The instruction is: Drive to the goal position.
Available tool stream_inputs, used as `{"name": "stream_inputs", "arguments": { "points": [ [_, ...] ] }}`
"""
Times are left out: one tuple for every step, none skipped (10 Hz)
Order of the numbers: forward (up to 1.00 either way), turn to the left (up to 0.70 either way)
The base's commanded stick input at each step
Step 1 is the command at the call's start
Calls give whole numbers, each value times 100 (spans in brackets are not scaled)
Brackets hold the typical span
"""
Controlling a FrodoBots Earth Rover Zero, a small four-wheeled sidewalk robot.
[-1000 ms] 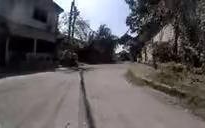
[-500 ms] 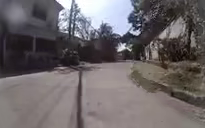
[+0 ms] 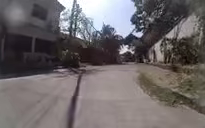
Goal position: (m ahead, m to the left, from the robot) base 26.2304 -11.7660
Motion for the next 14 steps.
{"name": "stream_inputs", "arguments": {
  "points": [
    [100, 0],
    [100, 0],
    [100, -40],
    [100, -40],
    [100, -40],
    [100, -40],
    [100, -40],
    [100, -40],
    [100, 0],
    [100, 0],
    [100, 0],
    [100, 0],
    [100, 0],
    [100, 0]
  ]
}}
